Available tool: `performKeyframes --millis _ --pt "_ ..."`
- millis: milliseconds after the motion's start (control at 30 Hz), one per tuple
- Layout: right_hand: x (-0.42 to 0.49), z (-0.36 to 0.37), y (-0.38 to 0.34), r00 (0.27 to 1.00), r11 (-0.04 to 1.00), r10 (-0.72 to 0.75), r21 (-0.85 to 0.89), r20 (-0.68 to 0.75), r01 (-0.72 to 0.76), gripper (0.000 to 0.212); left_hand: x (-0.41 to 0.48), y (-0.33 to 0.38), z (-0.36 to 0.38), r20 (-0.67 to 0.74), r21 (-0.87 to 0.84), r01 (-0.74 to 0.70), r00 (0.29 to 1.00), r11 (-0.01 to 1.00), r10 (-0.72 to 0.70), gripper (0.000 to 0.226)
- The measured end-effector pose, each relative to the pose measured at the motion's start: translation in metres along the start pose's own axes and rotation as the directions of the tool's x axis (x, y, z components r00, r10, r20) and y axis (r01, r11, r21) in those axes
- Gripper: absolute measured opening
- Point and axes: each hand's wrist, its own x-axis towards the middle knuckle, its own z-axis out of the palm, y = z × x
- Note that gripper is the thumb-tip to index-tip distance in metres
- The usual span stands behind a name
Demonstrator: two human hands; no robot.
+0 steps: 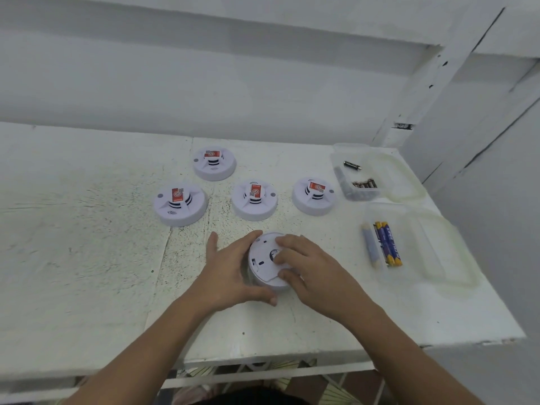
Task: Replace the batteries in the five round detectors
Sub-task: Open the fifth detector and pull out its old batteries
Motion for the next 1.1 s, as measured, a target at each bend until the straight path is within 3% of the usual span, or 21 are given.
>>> performKeyframes --millis 167,267,500,767,967,1100 --pt "0.000 -0.001 -0.001 1.000 0.999 -0.019 -0.033 0.011 0.019 0.022 0.005 -0.012 0.012 -0.049 0.060 0.016 0.999 0.998 -0.013 0.121" --pt "0.005 -0.007 -0.001 0.999 0.999 -0.008 -0.047 0.053 0.011 0.036 0.007 -0.013 0.015 -0.092 0.136 -0.005 0.996 0.991 0.018 0.124" --pt "0.016 -0.022 -0.003 0.979 0.992 0.014 -0.127 0.205 0.012 0.062 0.012 -0.004 0.017 -0.059 0.088 0.009 0.998 0.996 -0.004 0.091" --pt "0.017 -0.044 0.008 0.943 0.923 -0.028 -0.354 0.331 0.152 0.060 0.021 -0.003 0.027 0.012 0.000 -0.086 0.996 0.996 0.086 0.092" --pt "0.023 -0.043 0.003 0.929 0.885 0.019 -0.439 0.370 0.157 0.064 0.028 0.000 0.029 0.048 0.034 -0.065 0.997 0.997 0.063 0.114" --pt "0.032 -0.042 0.000 0.908 0.872 -0.005 -0.443 0.420 0.209 0.073 0.032 0.002 0.031 0.006 0.106 -0.087 0.996 0.991 0.087 0.092"
